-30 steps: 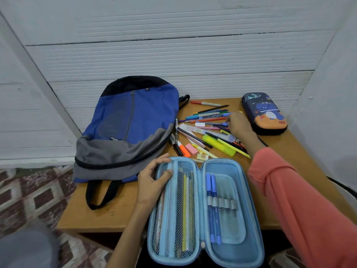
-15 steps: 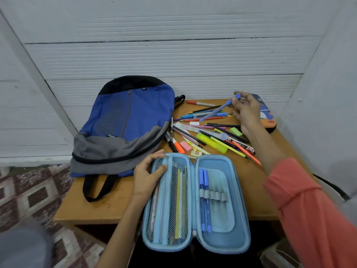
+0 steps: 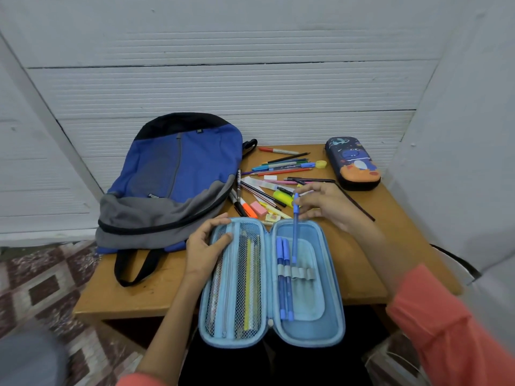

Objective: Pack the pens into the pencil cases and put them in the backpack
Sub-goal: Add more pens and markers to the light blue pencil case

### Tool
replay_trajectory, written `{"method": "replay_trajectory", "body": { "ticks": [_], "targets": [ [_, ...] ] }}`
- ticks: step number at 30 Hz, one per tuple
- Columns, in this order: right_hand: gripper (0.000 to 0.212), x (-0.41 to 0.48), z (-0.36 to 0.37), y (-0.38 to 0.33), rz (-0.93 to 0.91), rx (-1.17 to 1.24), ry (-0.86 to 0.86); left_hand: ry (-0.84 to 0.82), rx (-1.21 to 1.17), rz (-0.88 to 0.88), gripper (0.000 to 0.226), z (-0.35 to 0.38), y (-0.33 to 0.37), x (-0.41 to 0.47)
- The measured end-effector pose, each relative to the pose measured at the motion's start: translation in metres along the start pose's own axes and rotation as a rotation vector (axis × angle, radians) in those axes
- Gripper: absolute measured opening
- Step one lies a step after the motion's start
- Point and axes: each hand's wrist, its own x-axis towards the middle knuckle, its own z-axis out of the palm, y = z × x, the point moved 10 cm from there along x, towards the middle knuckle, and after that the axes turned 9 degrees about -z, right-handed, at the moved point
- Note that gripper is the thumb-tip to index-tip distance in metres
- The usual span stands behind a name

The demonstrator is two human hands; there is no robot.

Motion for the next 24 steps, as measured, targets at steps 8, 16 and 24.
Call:
{"method": "replay_trajectory", "body": {
  "ticks": [8, 16, 24],
  "targets": [
    [0.024, -0.013, 0.011, 0.014, 0.044, -0.038, -0.049, 0.002, -0.018, -0.022, 0.025, -0.001, -0.003, 0.001],
    [0.02, -0.018, 0.014, 0.018, 0.097, -0.264, -0.11, 0.011, -0.016, -0.012, 0.027, -0.001, -0.003, 0.001],
    [0.02, -0.035, 0.036, 0.032, 0.195, -0.284, -0.264, 0.017, -0.004, -0.007, 0.026, -0.002, -0.003, 0.001]
  ]
}}
